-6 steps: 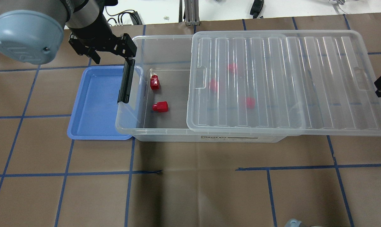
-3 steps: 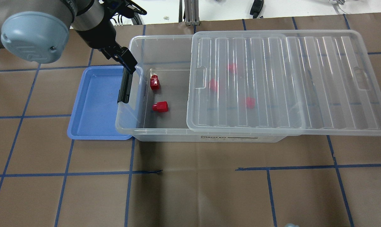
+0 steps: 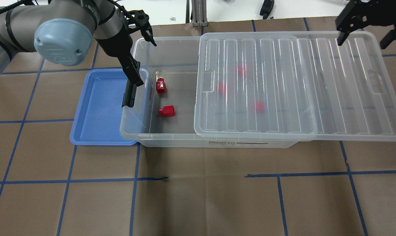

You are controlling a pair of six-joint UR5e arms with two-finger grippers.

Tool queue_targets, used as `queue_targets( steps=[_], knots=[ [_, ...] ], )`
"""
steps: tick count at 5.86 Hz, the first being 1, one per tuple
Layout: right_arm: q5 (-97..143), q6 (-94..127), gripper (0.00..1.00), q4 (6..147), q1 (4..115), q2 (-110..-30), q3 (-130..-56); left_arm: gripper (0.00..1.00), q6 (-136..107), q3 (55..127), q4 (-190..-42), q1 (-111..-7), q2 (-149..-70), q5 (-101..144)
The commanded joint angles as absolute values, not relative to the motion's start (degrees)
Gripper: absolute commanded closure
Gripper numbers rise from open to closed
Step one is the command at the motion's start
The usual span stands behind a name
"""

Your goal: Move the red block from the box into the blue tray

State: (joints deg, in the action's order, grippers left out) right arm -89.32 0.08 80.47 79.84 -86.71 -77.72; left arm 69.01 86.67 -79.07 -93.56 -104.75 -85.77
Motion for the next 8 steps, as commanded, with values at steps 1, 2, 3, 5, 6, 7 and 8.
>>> queue_targets(
  steps=[1,2,3,5,6,7,8],
  knots=[
    [-88.5,7.6,0.00,80.3,87.8,-86.7,-78.9,0.03,78.1,86.7,-77.6,-94.4,-108.8,-85.6],
    [-88.6,7.6,0.00,80.8,88.4,-86.7,-80.8,0.03,78.6,86.7,-76.2,-96.3,-110.5,-85.8],
    [-88.6,7.6,0.00,80.8,88.4,-87.1,-80.9,0.02,78.7,87.3,-73.3,-97.8,-112.1,-85.9],
    [-88.6,7.2,0.00,80.8,88.5,-87.4,-81.1,0.02,80.9,92.7,-64.5,-99.0,-114.2,-86.0],
    [-88.6,6.9,0.00,80.8,88.5,-87.4,-81.2,0.02,83.7,94.6,-62.3,-99.0,-114.6,-86.3],
    [-88.6,6.9,0.00,80.8,88.5,-87.4,-81.3,0.02,83.6,95.4,-62.2,-99.0,-115.2,-86.4],
    [-88.9,6.9,0.00,80.8,88.4,-87.4,-81.6,0.02,83.5,95.6,-62.3,-99.1,-116.2,-86.3]
  ],
)
